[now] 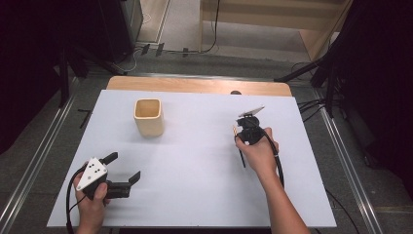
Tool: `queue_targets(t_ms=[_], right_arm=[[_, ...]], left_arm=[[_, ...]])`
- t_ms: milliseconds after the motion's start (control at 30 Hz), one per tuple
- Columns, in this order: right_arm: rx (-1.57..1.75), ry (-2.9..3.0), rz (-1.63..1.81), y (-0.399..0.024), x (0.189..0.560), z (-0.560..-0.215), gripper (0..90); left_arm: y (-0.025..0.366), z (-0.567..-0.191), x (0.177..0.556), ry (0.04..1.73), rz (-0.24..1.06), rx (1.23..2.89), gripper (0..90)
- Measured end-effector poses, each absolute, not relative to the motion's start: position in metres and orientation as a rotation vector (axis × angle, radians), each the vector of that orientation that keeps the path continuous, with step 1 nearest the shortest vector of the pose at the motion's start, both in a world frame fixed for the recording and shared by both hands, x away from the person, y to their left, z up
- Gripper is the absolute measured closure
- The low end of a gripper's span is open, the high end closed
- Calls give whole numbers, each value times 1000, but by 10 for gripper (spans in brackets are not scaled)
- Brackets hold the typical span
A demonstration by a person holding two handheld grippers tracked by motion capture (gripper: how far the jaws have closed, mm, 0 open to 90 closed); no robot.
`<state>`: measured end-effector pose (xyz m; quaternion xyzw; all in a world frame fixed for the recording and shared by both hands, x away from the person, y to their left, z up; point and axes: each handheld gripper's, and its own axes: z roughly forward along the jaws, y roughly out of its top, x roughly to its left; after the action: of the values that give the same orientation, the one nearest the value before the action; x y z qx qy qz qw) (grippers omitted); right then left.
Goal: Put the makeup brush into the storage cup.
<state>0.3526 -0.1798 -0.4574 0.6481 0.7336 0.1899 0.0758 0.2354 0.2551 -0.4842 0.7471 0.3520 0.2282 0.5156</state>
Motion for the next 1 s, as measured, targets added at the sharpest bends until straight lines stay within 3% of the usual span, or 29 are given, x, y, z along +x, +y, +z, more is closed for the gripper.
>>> queue_targets(t_ms=[600, 1000], right_arm=[[1766, 2086, 1023, -213, 284, -438, 846], [1661, 1974, 1194, -222, 257, -446, 846]], left_arm=[[205, -469, 245, 763, 515, 1789, 0], [169, -461, 263, 699, 508, 1787, 0]])
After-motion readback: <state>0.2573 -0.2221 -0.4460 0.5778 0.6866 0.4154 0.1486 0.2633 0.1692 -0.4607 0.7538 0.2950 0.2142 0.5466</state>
